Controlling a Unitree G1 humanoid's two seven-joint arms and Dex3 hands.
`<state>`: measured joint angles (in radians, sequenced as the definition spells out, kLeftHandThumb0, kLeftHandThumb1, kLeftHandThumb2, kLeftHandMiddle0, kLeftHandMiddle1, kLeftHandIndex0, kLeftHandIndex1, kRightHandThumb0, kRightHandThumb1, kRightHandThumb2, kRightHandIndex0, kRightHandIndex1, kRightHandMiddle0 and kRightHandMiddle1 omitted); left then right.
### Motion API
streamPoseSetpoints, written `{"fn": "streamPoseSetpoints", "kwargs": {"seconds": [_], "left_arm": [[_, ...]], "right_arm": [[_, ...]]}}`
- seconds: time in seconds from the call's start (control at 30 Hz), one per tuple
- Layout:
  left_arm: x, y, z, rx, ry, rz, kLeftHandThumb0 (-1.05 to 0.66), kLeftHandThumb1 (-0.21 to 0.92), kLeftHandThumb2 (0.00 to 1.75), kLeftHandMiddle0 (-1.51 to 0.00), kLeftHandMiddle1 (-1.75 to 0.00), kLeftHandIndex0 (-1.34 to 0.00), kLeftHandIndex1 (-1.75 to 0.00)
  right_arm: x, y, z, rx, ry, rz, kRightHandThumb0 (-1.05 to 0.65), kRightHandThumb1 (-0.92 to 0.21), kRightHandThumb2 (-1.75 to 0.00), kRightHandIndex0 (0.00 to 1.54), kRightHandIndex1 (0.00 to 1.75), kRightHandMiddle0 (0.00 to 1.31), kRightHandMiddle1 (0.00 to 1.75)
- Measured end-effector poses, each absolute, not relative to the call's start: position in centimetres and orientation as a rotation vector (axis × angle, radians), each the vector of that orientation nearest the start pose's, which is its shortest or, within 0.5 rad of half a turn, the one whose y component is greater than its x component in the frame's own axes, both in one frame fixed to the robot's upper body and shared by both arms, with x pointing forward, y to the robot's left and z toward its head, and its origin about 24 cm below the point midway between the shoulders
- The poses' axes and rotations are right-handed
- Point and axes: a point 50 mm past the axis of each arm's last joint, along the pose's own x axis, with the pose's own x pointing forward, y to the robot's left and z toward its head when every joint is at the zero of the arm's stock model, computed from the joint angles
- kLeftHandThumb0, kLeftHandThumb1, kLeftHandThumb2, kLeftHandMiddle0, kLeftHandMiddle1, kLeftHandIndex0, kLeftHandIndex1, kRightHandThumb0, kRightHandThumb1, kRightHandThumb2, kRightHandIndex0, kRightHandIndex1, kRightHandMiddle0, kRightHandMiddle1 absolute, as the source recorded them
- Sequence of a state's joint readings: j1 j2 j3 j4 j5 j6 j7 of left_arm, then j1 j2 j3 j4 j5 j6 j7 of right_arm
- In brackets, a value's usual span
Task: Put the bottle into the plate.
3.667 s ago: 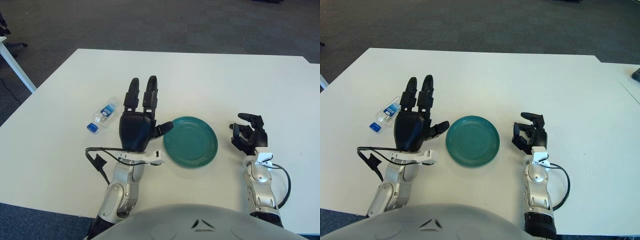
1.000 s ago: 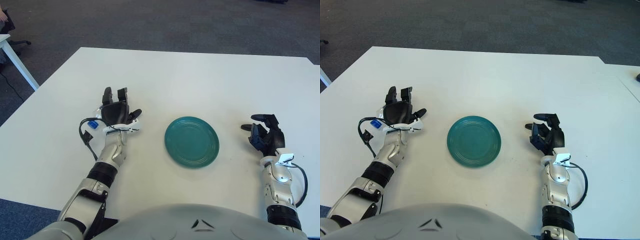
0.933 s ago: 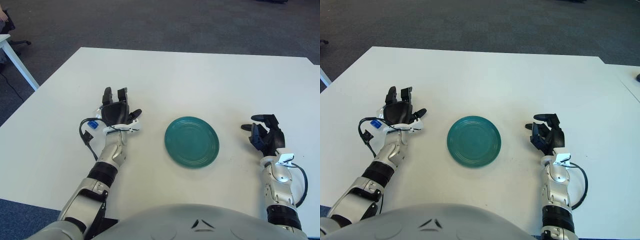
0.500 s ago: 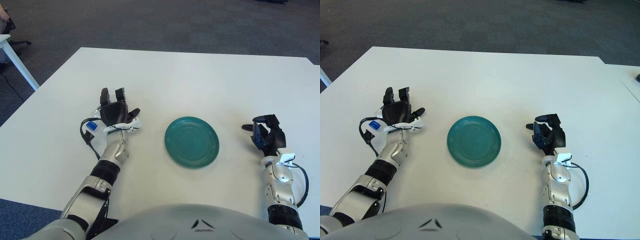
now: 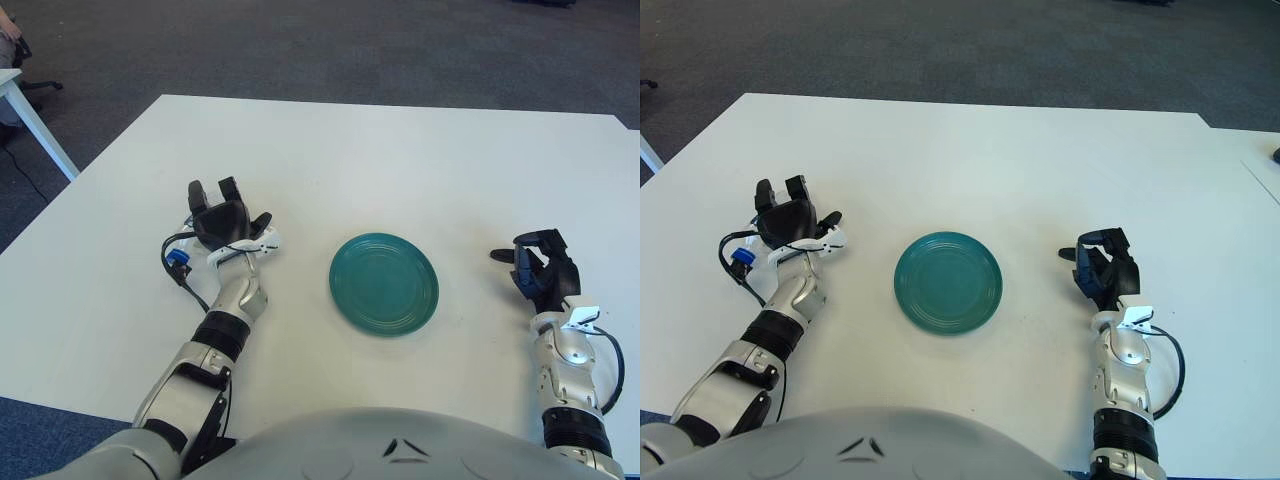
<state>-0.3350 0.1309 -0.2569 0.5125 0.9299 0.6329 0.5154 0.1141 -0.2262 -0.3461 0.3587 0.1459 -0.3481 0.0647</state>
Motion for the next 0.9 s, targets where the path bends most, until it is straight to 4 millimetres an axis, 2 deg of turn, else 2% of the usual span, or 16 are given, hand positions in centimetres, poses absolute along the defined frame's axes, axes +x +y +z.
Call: {"fn": "streamPoseSetpoints", "kwargs": {"seconds": [0.07, 0.13, 0.27, 0.33, 0.43, 0.5, 0.57, 0.63, 0.73, 0.8, 0.9], "left_arm": [[29.6, 17.5, 1.2, 1.368, 0.311, 0.484, -1.05, 0.92, 0.78, -0.22, -0.61, 0.00, -1.05], [29.7, 17.5, 1.0, 1.368, 0.341, 0.494, -1.05, 0.92, 0.77, -0.15, -0.98, 0.00, -1.20], [30.1, 17.6, 0.4, 1.399, 0.379, 0.504, -1.05, 0.92, 0.72, -0.10, -1.32, 0.00, -1.37], [30.4, 17.6, 0.1, 1.394, 0.403, 0.510, -1.05, 0.92, 0.64, -0.09, -1.42, 0.00, -1.42], [30.8, 17.8, 0.0, 1.381, 0.427, 0.524, -0.99, 0.92, 0.44, -0.27, -1.64, 0.00, -1.55], [31.0, 18.0, -0.2, 1.372, 0.441, 0.524, -0.88, 0.86, 0.44, -0.38, -1.69, -0.01, -1.62], [31.2, 18.2, -0.2, 1.373, 0.446, 0.525, -0.81, 0.77, 0.53, -0.47, -1.72, -0.04, -1.67], [31.4, 18.3, -0.2, 1.374, 0.453, 0.525, -0.69, 0.65, 0.69, -0.58, -1.73, -0.11, -1.72], [31.7, 18.3, -0.1, 1.380, 0.462, 0.518, -0.50, 0.60, 0.85, -0.68, -1.74, -0.35, -1.68], [31.8, 18.3, -0.2, 1.383, 0.464, 0.511, -0.46, 0.57, 0.91, -0.72, -1.74, -0.42, -1.67], [31.9, 18.2, -0.2, 1.380, 0.452, 0.502, -0.16, 0.34, 1.21, -0.71, -1.75, -0.50, -1.58]], "right_arm": [[19.5, -29.3, -0.4, -0.108, 0.059, -0.358, -0.35, -0.92, -0.53, 0.54, 0.98, 0.18, 1.75], [19.5, -29.7, -0.3, -0.111, 0.061, -0.360, -0.35, -0.92, -0.53, 0.55, 0.98, 0.18, 1.75], [19.6, -30.3, -0.3, -0.113, 0.064, -0.363, -0.35, -0.92, -0.53, 0.55, 0.99, 0.18, 1.75], [19.5, -30.6, -0.2, -0.114, 0.066, -0.363, -0.35, -0.92, -0.52, 0.55, 0.99, 0.18, 1.75], [19.5, -31.0, -0.1, -0.122, 0.068, -0.366, -0.35, -0.92, -0.52, 0.54, 0.98, 0.19, 1.75], [19.5, -31.3, -0.1, -0.125, 0.068, -0.373, -0.35, -0.92, -0.52, 0.53, 0.98, 0.19, 1.74], [19.5, -31.5, 0.1, -0.129, 0.068, -0.379, -0.35, -0.92, -0.52, 0.53, 0.98, 0.19, 1.74], [19.4, -31.8, 0.2, -0.135, 0.067, -0.384, -0.35, -0.92, -0.52, 0.52, 0.98, 0.19, 1.74], [19.4, -32.1, 0.3, -0.135, 0.072, -0.393, -0.35, -0.92, -0.51, 0.53, 0.98, 0.20, 1.74], [19.3, -32.2, 0.4, -0.135, 0.073, -0.398, -0.35, -0.92, -0.52, 0.53, 0.99, 0.19, 1.74], [19.3, -32.4, 0.5, -0.135, 0.069, -0.405, -0.35, -0.92, -0.51, 0.54, 1.00, 0.20, 1.74]]}}
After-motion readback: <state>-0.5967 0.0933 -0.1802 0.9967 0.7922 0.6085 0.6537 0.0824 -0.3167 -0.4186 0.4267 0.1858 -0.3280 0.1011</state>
